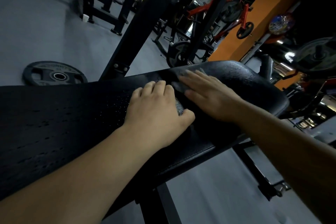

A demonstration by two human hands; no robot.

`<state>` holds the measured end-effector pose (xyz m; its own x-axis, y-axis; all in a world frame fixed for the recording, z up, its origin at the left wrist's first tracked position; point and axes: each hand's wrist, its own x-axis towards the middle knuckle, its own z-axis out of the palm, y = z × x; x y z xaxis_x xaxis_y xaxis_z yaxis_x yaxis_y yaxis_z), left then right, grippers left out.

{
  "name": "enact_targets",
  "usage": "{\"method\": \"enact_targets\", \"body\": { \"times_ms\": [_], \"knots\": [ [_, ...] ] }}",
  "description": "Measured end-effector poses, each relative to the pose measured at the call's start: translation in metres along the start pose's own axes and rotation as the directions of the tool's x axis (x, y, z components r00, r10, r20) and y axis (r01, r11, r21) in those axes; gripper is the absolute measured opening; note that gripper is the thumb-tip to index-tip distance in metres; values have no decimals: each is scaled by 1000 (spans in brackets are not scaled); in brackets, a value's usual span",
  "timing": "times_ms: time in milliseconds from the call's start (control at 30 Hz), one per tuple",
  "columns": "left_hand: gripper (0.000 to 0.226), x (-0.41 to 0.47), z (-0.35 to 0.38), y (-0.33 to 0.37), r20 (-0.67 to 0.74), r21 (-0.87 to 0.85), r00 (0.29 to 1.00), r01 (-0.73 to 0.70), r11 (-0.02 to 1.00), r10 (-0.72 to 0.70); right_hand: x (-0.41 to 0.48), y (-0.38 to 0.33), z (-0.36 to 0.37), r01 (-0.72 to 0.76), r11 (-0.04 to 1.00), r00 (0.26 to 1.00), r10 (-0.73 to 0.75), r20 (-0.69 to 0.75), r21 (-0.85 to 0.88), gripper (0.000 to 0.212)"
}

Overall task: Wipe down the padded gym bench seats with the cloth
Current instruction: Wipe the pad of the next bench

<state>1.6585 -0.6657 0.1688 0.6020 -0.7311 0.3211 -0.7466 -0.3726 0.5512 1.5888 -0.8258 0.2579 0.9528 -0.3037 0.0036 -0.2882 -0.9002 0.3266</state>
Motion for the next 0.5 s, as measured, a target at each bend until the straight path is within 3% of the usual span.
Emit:
{"method": "enact_targets", "body": {
  "times_ms": [67,133,200,333,367,433,500],
  "knots": [
    [77,1,0,0,0,-1,1000,10,1000,-10,-16,27,-11,-65,998,995,64,72,-2,53],
    [73,1,0,1,-12,-1,1000,15,1000,-15,5,42,-15,-222,974,974,223,33,-51,54],
    [67,0,1,0,-17,-1,1000,8,1000,-8,30,22,-11,-287,956,958,287,-13,-58,53],
    [62,-1,0,-4,-28,-8,999,15,1000,-15,-9,-23,1,38,999,999,-38,-1,10,56],
    [62,-1,0,-4,-28,-9,999,17,1000,-17,-22,-14,-4,47,998,999,-48,22,31,55],
    [64,-1,0,-4,-25,-9,999,21,1000,-22,-16,16,-13,-92,996,994,91,68,10,53],
    [65,-1,0,-4,-25,-2,999,24,1000,-24,9,27,-13,-261,965,965,262,19,-31,57]
  ]
}}
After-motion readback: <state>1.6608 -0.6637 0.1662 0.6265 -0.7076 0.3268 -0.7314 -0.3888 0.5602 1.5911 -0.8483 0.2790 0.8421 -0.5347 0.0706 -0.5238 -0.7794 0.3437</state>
